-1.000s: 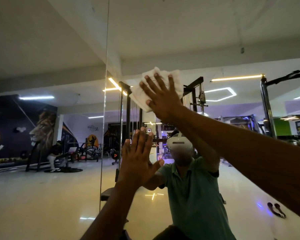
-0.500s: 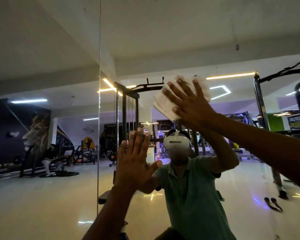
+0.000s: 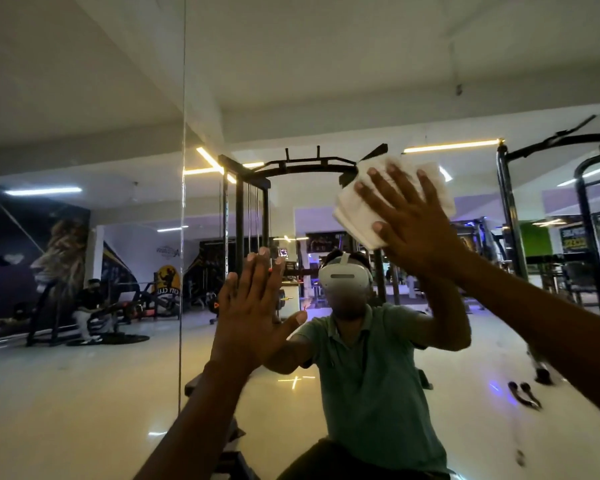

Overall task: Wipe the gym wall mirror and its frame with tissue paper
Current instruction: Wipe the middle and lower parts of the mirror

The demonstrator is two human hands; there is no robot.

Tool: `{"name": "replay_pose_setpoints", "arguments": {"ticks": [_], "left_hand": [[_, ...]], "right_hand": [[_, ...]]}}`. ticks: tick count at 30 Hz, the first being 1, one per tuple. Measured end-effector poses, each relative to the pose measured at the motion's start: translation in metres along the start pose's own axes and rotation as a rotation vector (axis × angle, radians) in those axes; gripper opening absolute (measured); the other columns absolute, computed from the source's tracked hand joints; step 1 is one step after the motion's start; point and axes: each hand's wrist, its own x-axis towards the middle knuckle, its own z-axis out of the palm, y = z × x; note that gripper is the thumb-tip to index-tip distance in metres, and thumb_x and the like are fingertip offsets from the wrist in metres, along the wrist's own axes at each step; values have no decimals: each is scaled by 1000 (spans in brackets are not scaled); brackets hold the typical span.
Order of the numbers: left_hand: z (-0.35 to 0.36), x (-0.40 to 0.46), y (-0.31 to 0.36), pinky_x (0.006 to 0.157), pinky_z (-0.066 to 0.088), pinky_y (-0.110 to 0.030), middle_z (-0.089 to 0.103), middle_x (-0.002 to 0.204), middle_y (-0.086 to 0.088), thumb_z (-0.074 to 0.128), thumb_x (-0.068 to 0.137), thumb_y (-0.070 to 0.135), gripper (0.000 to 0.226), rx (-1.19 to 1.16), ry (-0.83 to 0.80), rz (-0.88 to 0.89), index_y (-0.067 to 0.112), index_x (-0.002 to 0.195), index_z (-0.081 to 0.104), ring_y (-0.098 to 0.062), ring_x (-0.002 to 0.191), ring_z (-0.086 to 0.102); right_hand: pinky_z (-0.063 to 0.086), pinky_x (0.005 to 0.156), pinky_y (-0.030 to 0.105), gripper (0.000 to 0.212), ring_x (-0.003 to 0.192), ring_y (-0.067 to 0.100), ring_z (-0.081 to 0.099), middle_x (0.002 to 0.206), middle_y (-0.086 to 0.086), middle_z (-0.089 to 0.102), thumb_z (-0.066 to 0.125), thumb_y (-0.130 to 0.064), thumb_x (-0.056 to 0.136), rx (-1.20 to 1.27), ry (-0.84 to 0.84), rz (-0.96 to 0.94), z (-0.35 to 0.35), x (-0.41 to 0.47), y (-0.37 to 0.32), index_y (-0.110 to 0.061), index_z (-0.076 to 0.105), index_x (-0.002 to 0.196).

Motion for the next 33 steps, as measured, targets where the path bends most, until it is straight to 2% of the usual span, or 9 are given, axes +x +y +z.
{"name": "replay_pose_setpoints", "arguments": {"ticks": [2,5,9,14,17,20,23,27,33], "left_hand": [[0,-1,2,126,-2,-51,-6,173,-13,24,94,82,98,11,21,4,17,166,6,-33,160,-2],[0,-2,3,126,-2,-51,-8,173,-13,19,95,82,98,13,16,8,16,166,5,-33,160,-4],[-2,-2,10,126,2,-57,-15,172,-10,23,96,77,94,26,-32,-36,20,165,-7,-30,159,-12],[-2,-38,28,124,12,-60,-8,170,-23,20,95,80,103,18,-101,-151,6,164,2,-40,158,-5],[3,-73,27,121,22,-63,0,169,-29,23,95,80,105,34,-125,-127,-1,162,13,-44,157,4],[5,-86,18,122,18,-61,-9,170,-24,24,93,84,109,26,-186,-120,3,163,6,-41,158,-1],[4,-89,12,123,17,-62,-13,170,-21,20,91,87,111,21,-219,-103,6,164,-1,-40,158,-5],[2,-90,4,124,7,-57,-25,169,-12,17,87,93,113,-29,-235,-91,17,162,-18,-32,158,-16],[-4,-92,4,123,18,-58,-16,171,-14,25,87,89,113,-24,-214,-75,12,165,-4,-34,159,-6]], "right_hand": [[0,126,64,72,162,31,-5,176,6,1,32,-49,103,-20,10,129,0,-26,2,-29,8,168],[1,124,69,75,161,39,-3,176,10,0,25,-56,102,-61,36,229,19,-7,-41,-25,7,168],[1,124,70,76,160,41,3,175,14,6,28,-58,102,-58,58,115,40,36,-100,-23,14,168],[-3,126,66,70,161,37,3,175,10,10,31,-53,105,-31,12,-139,38,-3,-93,-25,19,167],[5,125,68,68,162,33,0,176,8,7,31,-52,106,-11,5,-106,31,-74,-52,-26,17,168],[7,124,70,68,162,35,2,175,9,9,29,-53,105,-10,0,-45,27,-107,-38,-25,19,167],[1,124,70,71,161,39,4,175,12,11,31,-54,103,-35,21,-8,35,-76,-71,-25,19,167],[0,123,71,72,161,40,1,175,11,9,33,-55,104,-52,61,-101,53,-8,-130,-25,17,168],[1,125,68,68,161,40,5,175,13,11,30,-53,107,-48,-3,-327,51,15,-142,-25,17,168]]}}
